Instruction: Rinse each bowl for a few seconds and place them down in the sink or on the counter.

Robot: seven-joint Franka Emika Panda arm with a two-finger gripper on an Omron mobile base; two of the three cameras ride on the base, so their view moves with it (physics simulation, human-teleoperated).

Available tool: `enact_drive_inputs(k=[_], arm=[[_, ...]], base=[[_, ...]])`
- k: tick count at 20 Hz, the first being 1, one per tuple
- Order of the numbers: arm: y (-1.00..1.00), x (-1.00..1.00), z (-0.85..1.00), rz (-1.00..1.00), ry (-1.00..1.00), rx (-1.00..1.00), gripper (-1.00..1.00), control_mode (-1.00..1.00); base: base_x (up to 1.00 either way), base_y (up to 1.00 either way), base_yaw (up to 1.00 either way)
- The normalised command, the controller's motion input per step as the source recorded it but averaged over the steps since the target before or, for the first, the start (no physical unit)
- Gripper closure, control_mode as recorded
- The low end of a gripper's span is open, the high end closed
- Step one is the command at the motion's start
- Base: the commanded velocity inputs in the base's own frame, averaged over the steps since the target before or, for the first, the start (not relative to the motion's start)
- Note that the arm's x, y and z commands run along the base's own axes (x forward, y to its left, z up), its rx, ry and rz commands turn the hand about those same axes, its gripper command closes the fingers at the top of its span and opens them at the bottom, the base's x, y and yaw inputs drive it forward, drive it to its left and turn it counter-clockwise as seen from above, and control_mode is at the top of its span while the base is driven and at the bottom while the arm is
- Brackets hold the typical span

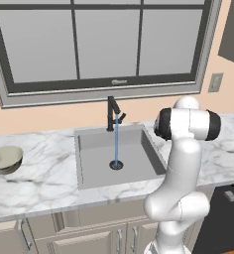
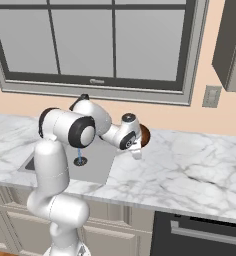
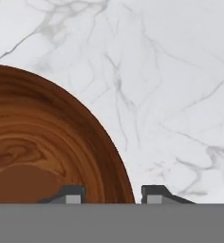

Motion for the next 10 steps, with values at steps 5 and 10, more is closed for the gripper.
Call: enact_drive_inputs(k=[5, 10], arm=[[0.00, 0.00, 0.30, 0.00, -0.01, 0.02, -1.00, -1.00], [0.00, -0.10, 0.40, 0.02, -0.02, 0.00, -1.00, -1.00]], base=[[0.00, 0.00, 0.00], [0.00, 0.00, 0.00]])
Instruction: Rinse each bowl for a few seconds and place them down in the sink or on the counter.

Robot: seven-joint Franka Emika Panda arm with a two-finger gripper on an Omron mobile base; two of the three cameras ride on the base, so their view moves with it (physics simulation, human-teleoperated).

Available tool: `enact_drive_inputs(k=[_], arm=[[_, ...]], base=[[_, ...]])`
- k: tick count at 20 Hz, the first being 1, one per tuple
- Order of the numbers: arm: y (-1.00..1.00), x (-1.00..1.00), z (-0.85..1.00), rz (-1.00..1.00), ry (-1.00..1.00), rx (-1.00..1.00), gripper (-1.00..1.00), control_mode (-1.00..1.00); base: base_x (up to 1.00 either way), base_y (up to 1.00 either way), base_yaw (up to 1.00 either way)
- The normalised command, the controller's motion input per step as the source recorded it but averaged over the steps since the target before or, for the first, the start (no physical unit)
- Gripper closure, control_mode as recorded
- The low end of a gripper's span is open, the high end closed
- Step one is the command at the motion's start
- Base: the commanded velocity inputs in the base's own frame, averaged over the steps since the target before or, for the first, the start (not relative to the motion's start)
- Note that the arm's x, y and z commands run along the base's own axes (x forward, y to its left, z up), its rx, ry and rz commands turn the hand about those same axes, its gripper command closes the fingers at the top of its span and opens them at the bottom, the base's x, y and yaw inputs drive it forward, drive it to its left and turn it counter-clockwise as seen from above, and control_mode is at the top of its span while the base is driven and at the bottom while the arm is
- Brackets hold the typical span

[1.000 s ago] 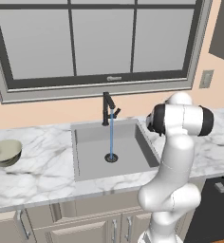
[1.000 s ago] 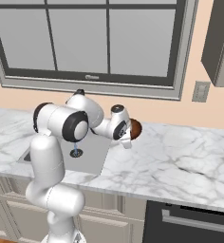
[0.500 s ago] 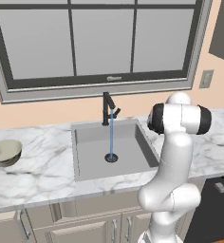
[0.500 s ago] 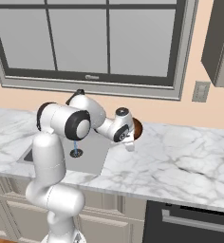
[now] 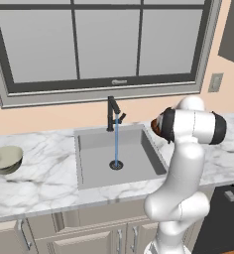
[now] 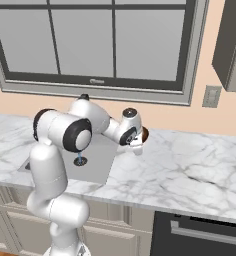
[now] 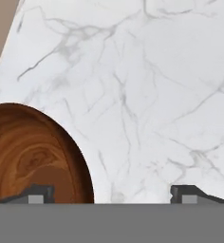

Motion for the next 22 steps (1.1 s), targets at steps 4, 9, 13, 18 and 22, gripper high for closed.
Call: enact_drive_inputs(k=[4, 9, 13, 18, 22], arm=[[0.10, -0.15, 0.44, 0.04, -0.01, 0.00, -1.00, -1.00], [0.25, -0.26, 0.60, 0.09, 0.00, 0.00, -1.00, -1.00], [0.42, -0.26, 0.73, 0.18, 0.04, 0.00, -1.00, -1.00], [0.43, -0.32, 0.77, 0.20, 0.08, 0.00, -1.00, -1.00], [0.41, -0.41, 0.69, 0.23, 0.06, 0.00, -1.00, -1.00]], base=[[0.00, 0.00, 0.00], [0.00, 0.00, 0.00], [0.00, 0.00, 0.00], [0.00, 0.00, 0.00], [0.00, 0.00, 0.00]])
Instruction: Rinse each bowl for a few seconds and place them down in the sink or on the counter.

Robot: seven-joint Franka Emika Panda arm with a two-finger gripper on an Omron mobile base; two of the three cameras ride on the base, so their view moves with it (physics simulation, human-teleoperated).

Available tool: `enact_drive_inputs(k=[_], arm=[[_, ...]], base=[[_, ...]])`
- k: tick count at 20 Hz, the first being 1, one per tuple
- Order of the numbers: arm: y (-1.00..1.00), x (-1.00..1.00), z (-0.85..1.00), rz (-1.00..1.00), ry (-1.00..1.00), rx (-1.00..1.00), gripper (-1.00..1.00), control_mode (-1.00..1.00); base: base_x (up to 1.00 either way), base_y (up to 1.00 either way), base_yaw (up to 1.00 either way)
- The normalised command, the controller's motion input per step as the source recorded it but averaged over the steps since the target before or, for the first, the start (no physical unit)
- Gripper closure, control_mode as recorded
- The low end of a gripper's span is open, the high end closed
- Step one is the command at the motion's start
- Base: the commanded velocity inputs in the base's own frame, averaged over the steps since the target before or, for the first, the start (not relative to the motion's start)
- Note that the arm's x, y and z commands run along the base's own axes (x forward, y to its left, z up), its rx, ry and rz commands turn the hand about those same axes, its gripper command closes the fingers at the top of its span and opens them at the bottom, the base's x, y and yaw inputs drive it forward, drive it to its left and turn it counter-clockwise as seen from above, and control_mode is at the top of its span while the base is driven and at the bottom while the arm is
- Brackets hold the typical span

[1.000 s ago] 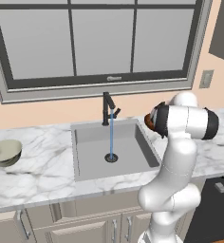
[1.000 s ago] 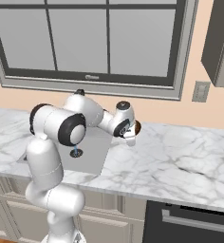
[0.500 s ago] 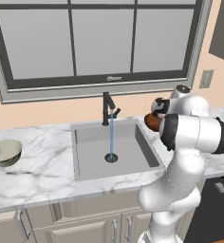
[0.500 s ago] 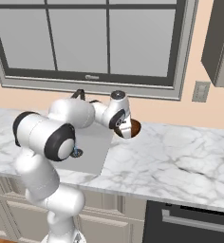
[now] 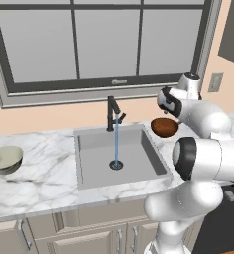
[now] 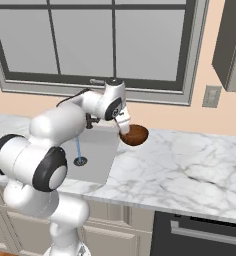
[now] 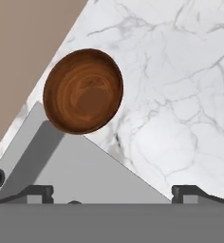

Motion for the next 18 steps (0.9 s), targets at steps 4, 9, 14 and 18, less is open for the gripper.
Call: enact_drive_inputs(k=[4, 9, 14, 18], arm=[[0.41, -0.40, 0.58, 0.21, 0.02, 0.00, -1.00, -1.00], [0.74, -0.28, 0.12, 0.13, -0.05, -0.03, -1.00, -1.00], [0.75, -0.13, 0.02, 0.09, -0.05, -0.01, -1.00, -1.00], [0.78, -0.10, 0.00, 0.08, -0.07, -0.01, -1.00, -1.00]], base=[[0.00, 0.00, 0.00], [0.00, 0.00, 0.00], [0.00, 0.00, 0.00], [0.00, 0.00, 0.00]])
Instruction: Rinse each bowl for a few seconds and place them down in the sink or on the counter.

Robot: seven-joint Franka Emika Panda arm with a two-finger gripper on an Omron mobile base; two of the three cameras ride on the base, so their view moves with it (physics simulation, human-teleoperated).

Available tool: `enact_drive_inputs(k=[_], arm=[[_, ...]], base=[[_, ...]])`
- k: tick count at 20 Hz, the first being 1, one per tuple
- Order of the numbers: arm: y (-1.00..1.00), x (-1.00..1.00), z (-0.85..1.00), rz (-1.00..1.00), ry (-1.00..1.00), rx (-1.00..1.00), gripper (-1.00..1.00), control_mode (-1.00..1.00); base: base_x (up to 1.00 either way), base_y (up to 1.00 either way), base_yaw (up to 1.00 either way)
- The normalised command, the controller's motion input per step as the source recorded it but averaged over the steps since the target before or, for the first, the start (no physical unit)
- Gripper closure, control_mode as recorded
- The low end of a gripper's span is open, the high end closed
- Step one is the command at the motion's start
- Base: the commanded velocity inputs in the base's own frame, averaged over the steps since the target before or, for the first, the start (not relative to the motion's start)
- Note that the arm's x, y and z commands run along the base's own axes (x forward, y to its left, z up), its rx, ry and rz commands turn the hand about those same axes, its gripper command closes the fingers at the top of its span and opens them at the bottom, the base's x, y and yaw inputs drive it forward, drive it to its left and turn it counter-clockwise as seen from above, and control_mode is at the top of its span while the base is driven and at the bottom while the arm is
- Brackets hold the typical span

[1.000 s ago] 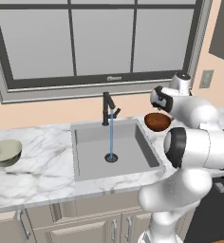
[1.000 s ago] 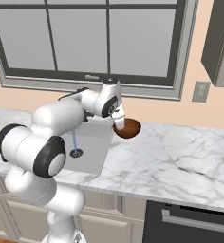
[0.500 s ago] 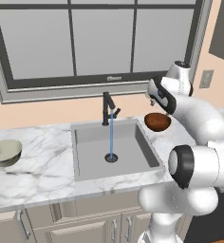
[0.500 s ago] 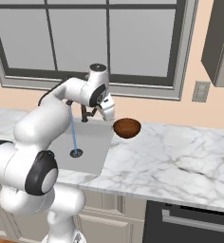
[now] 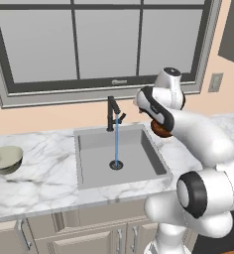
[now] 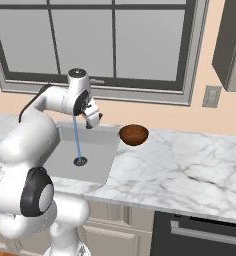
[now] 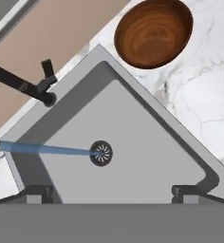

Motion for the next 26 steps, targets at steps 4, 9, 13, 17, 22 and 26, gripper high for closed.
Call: enact_drive_inputs(k=[4, 9, 13, 17, 22, 26], arm=[[0.87, -0.08, 0.00, 0.07, -0.07, -0.04, -1.00, -1.00], [0.88, 0.00, 0.10, 0.08, -0.02, -0.08, -1.00, -1.00], [0.87, 0.00, 0.06, 0.12, 0.05, -0.04, -1.00, -1.00], [0.88, 0.03, 0.12, 0.15, 0.12, -0.02, -1.00, -1.00], [0.85, 0.00, 0.03, 0.13, 0.08, -0.03, -1.00, -1.00], [0.80, 0.00, -0.03, 0.10, 0.04, 0.00, -1.00, -1.00]], base=[[0.00, 0.00, 0.00], [0.00, 0.00, 0.00], [0.00, 0.00, 0.00], [0.00, 0.00, 0.00], [0.00, 0.00, 0.00], [0.00, 0.00, 0.00]])
